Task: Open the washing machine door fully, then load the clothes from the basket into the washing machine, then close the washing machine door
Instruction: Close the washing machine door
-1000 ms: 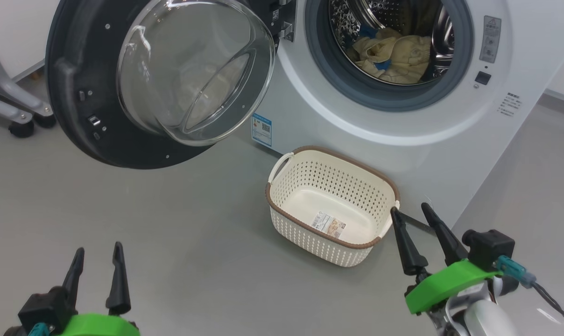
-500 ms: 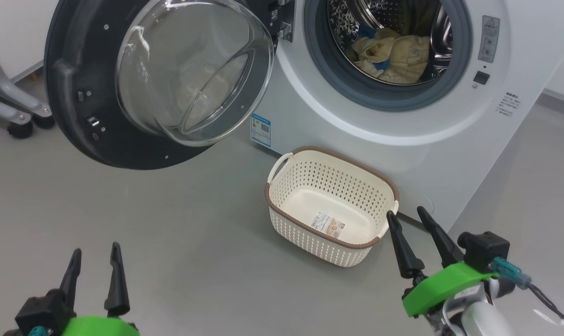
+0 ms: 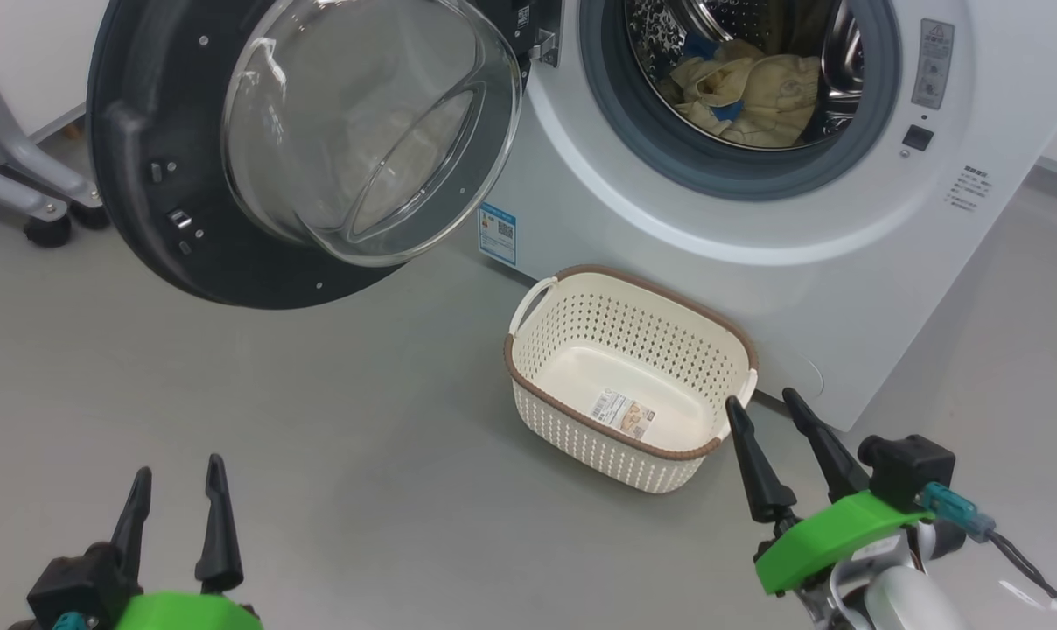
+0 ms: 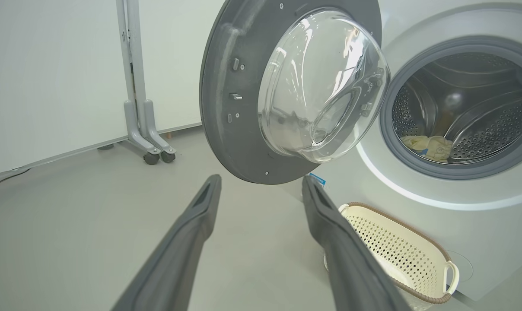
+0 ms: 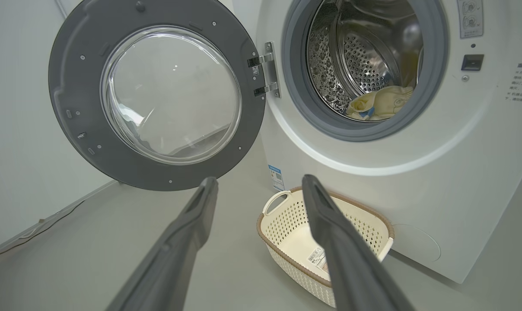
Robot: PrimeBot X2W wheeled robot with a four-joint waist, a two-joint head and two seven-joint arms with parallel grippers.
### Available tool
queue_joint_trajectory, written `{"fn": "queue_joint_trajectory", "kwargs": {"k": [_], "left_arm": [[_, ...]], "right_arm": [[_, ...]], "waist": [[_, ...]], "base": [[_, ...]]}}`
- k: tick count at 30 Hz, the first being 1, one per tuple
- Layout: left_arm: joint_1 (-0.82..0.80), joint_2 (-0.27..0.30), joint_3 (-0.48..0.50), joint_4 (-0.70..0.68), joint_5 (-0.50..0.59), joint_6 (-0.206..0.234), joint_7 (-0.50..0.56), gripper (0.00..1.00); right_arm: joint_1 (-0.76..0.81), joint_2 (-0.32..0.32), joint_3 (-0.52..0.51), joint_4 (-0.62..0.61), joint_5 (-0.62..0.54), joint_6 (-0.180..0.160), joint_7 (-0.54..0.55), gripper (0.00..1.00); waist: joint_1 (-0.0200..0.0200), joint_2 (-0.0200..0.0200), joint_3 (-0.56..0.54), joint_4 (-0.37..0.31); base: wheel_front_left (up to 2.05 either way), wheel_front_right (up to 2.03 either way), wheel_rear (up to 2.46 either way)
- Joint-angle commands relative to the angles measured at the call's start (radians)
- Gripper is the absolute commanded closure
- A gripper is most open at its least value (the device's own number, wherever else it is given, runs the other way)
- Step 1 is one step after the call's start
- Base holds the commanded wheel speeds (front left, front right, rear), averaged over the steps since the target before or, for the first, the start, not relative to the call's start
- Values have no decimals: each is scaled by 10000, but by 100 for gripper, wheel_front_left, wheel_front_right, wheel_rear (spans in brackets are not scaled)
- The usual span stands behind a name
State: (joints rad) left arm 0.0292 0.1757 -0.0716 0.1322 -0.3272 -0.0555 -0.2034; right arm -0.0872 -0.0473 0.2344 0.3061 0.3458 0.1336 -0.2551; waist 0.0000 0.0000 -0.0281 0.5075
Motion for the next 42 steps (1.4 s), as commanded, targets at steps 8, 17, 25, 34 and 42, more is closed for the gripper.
{"fn": "queue_joint_trajectory", "kwargs": {"k": [8, 17, 25, 34, 42], "left_arm": [[-298, 194, 318, -334, -75, 125, -147, 0], [-317, 225, 294, -350, -122, 194, -187, 0], [-353, 180, 309, -368, -273, 206, -236, 0], [-612, 28, 335, -597, -592, 10, -407, 100], [-1202, 614, 1484, -1283, -1205, -149, -524, 100]], "right_arm": [[-539, -30, 248, -235, 2, -29, -67, 0], [-580, -30, 279, -198, -14, -29, -67, 0], [-615, -30, 279, -170, -68, -29, -67, 0], [-676, -30, 252, -268, -361, -29, -67, 0], [-874, -112, 313, -300, -885, -29, -64, 0]], "waist": [[0, 0, 20, 16], [0, 0, 21, 16], [0, 0, 74, 46], [0, 0, 518, 118], [0, 0, 1263, -211]], "base": [[0, 0, 0], [0, 0, 0], [0, 0, 0], [0, 0, 0], [0, 0, 0]]}}
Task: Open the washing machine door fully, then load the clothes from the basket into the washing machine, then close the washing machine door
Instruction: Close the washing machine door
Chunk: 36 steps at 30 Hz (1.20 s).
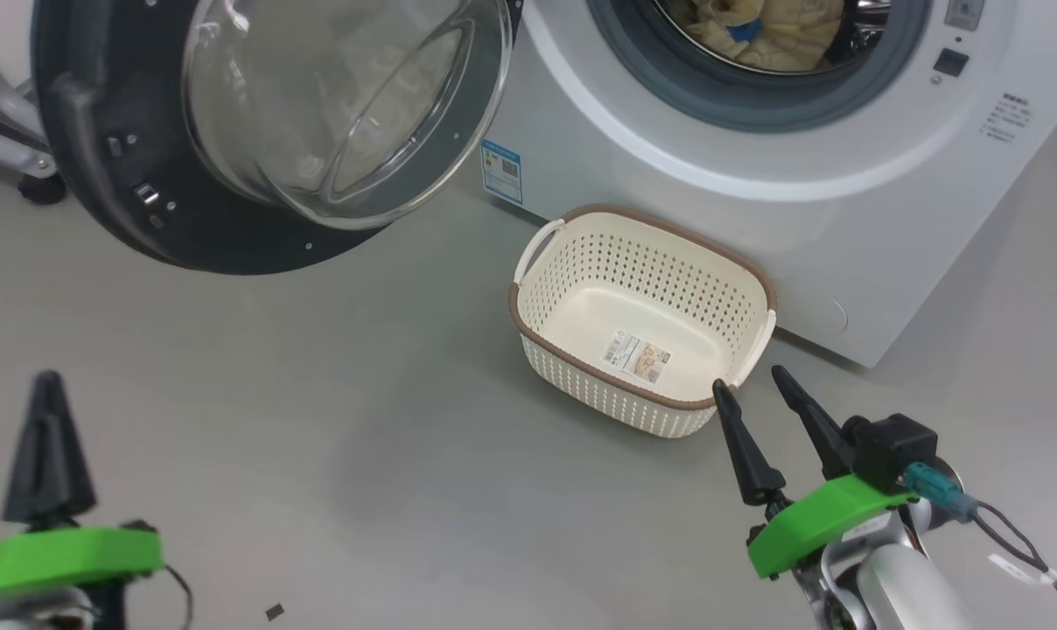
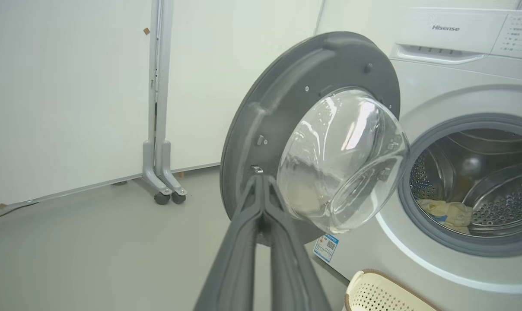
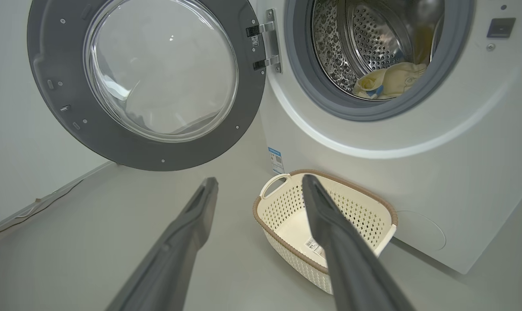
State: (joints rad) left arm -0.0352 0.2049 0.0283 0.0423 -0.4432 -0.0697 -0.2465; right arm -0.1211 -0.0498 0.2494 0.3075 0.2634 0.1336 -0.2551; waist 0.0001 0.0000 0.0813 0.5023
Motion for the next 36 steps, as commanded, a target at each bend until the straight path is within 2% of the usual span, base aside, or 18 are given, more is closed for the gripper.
{"fn": "queue_joint_trajectory", "kwargs": {"k": [1, 9, 13, 15, 21, 25, 30, 36], "left_arm": [[-681, 489, 774, -473, -214, -23, -97, 100], [-2321, 2374, 2831, -774, -1636, -223, 325, 100], [-3556, 3087, 3539, -104, -2781, -333, 759, 100], [-4492, 3678, 3671, 719, -3375, -409, 1204, 100], [-6015, 4348, 3787, 2100, -4445, -512, 1744, 100], [-7098, 4858, 4139, 3525, -5136, -524, 2011, 100], [-8438, 5511, 4304, 5687, -5542, -283, 2411, 100], [-9791, 5679, 4235, 7851, -6245, -251, 3514, 100]], "right_arm": [[-578, -121, 182, -306, -100, -29, -55, 0], [-1037, -467, 248, -609, -302, -29, 221, 0], [-1217, -578, 231, -822, -375, -29, 340, 0], [-1207, -675, 257, -834, -433, -29, 394, 0], [-1312, -824, 369, -953, -453, -29, 453, 0], [-1396, -918, 383, -1066, -477, -29, 516, 0], [-1312, -1034, 414, -1172, -519, -29, 622, 0], [-1229, -1023, 487, -1273, -537, -29, 678, 0]], "waist": [[-1, 0, 266, -237], [-1, 0, 1293, -894], [-1, 0, 1845, -1182], [-1, 0, 2053, -1347], [-1, 0, 2315, -1649], [-1, 0, 2415, -1916], [-1, 0, 2462, -2202], [-1, 0, 2435, -2536]], "base": [[0, 0, 0], [0, 0, 0], [0, 0, 0], [0, 0, 0], [0, 0, 0], [0, 0, 0], [0, 0, 0], [0, 0, 0]]}}
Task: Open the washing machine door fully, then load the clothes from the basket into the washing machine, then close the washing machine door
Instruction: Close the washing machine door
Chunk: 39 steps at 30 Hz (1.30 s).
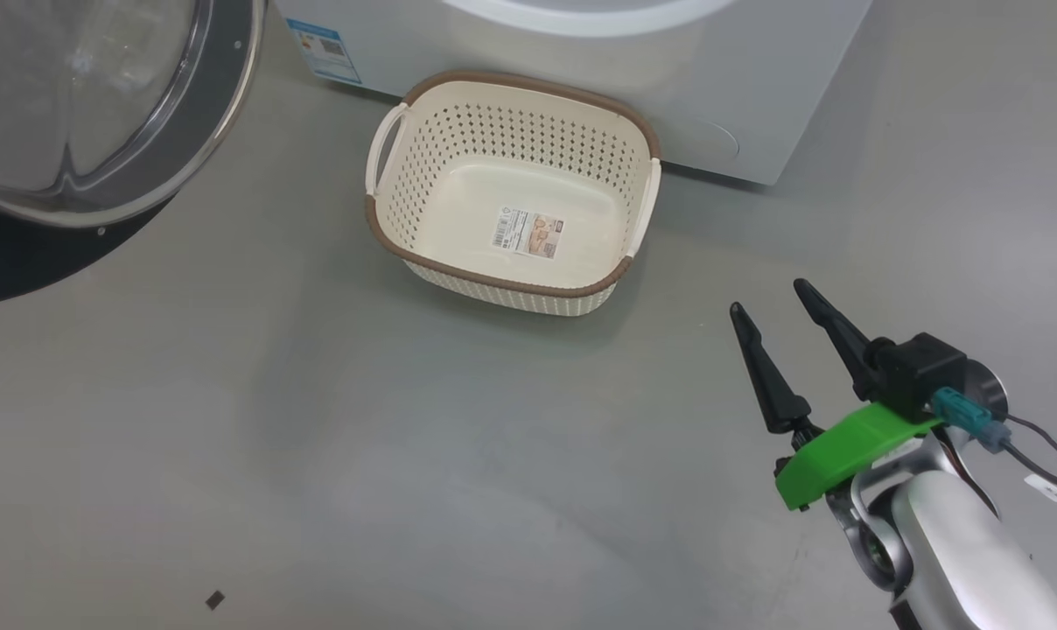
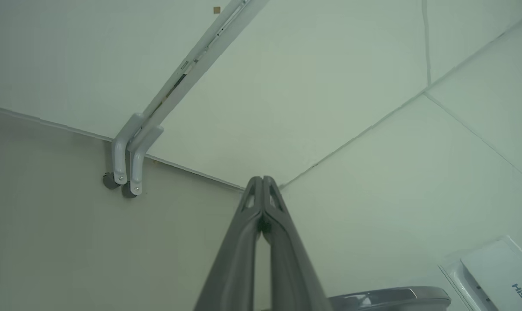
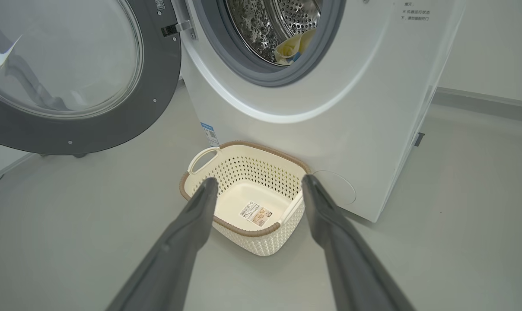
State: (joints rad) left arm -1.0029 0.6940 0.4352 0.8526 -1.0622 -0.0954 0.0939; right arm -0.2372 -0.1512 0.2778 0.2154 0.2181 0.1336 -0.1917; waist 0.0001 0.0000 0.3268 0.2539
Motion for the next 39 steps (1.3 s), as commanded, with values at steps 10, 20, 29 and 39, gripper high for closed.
{"fn": "queue_joint_trajectory", "kwargs": {"k": [10, 20, 29, 39], "left_arm": [[-1067, 849, 225, 2028, -729, 75, 1311, 100], [-1490, 927, 513, 2899, -1273, -206, 1731, 100], [-1534, 835, 412, 2848, -1520, -333, 2348, 100], [-978, 607, 125, 2058, -1908, -350, 3513, 100]], "right_arm": [[-35, -3, 167, -573, -171, -29, 150, 0], [35, 12, 57, -712, -279, -29, 178, 0], [13, 89, -5, -785, -327, -29, 198, 0], [-6, 135, -22, -654, -339, -29, 162, 0]], "waist": [[-1, 0, 237, -552], [-1, 0, 472, -853], [-1, 0, 484, -858], [-1, 0, 358, -811]], "base": [[0, 0, 0], [0, 0, 0], [0, 0, 0], [0, 0, 0]]}}
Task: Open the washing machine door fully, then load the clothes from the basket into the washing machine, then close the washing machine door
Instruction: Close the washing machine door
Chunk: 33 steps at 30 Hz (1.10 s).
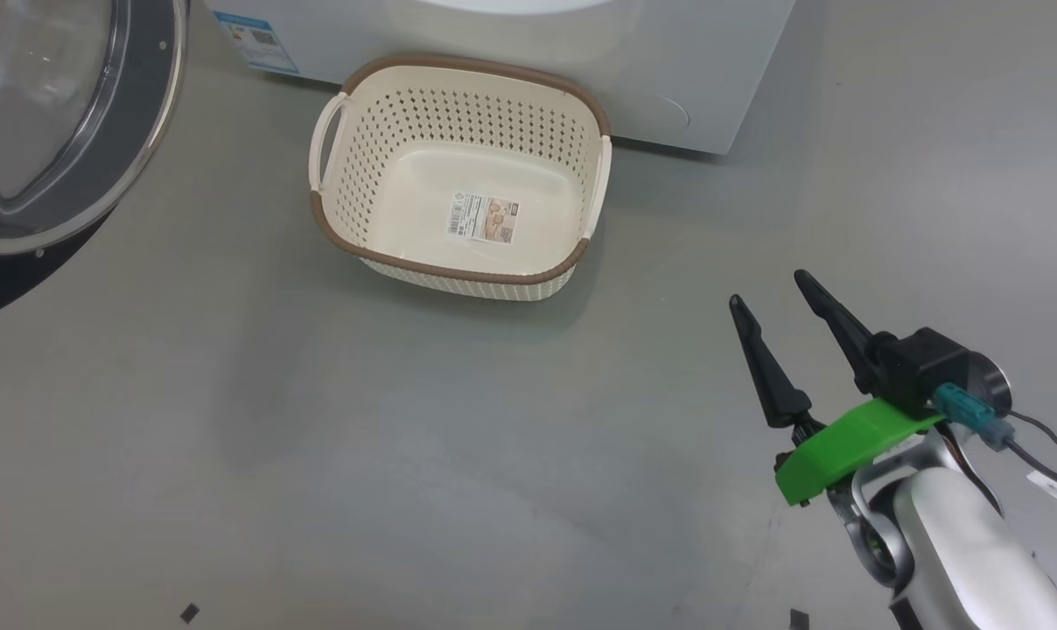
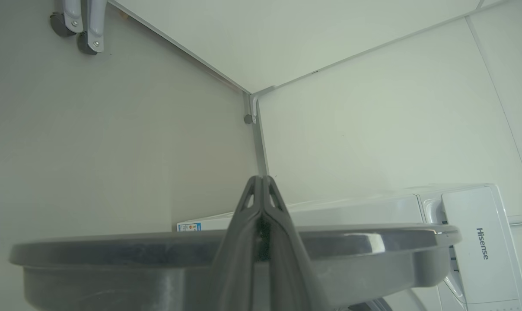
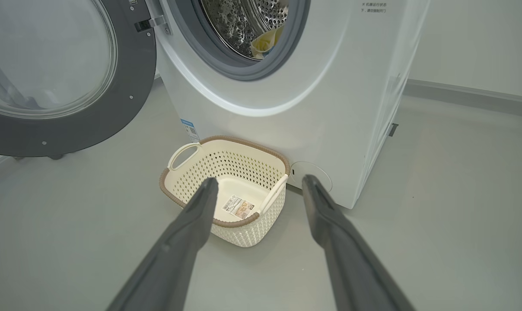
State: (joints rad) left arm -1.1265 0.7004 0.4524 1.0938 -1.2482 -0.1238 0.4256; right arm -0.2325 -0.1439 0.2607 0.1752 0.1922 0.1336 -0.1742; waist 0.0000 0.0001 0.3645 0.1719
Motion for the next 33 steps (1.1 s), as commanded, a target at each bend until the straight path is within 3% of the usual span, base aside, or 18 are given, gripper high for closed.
{"fn": "queue_joint_trajectory", "kwargs": {"k": [1, 14, 26, 33], "left_arm": [[320, 532, -87, -391, -72, -67, 326, 100], [1001, 154, -445, -1299, -702, -68, 2143, 100], [1567, 308, -721, -1794, -831, -68, 3082, 100], [1964, -216, -781, -2859, -1414, -69, 3894, 100]], "right_arm": [[-57, 72, 147, -235, -76, -29, -18, 0], [-92, 144, 166, -14, -17, -29, -149, 0], [-179, 223, 115, 304, 76, -29, -347, 0], [-233, 398, 117, 609, 146, -29, -539, 0]], "waist": [[0, -1, -42, 16], [0, -1, -193, 111], [0, -1, -468, 52], [0, -1, -754, 59]], "base": [[0, 0, 0], [0, 0, 0], [0, 0, 0], [0, 0, 0]]}}
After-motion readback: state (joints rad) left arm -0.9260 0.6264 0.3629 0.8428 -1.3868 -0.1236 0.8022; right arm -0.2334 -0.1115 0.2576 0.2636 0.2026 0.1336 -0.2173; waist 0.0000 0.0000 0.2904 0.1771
